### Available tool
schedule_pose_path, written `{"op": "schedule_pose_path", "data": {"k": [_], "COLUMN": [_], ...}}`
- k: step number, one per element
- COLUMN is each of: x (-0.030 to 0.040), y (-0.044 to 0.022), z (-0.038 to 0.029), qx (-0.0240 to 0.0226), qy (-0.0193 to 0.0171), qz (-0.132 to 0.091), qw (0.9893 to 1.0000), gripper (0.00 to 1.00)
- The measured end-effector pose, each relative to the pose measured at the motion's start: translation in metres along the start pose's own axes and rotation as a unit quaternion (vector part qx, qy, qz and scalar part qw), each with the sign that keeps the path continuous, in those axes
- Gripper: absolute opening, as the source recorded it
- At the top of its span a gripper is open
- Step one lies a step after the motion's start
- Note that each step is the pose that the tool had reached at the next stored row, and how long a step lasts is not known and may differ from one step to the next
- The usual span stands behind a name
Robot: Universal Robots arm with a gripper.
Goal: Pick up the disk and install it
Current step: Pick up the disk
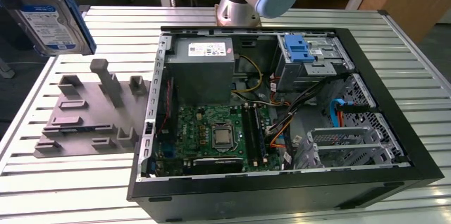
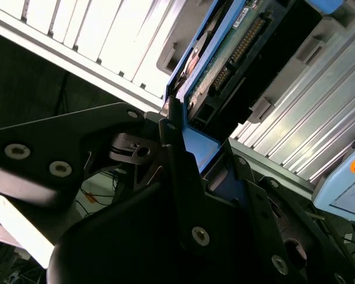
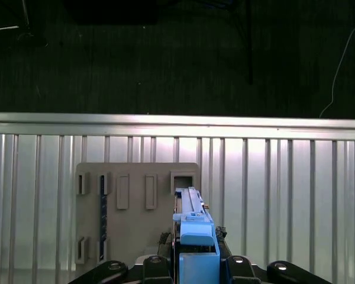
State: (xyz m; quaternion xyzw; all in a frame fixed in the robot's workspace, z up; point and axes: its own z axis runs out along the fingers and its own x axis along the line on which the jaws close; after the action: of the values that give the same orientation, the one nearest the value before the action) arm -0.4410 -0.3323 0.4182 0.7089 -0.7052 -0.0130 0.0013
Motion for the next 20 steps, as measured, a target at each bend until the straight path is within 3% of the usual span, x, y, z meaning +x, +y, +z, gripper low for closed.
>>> {"op": "schedule_pose_path", "data": {"k": [20], "x": [-0.0001], "y": [0.0001], "z": [-0.0057], "qx": [0.0000], "qy": [-0.0012], "qz": [0.000], "qw": [1.0000], "gripper": [0.36]}}
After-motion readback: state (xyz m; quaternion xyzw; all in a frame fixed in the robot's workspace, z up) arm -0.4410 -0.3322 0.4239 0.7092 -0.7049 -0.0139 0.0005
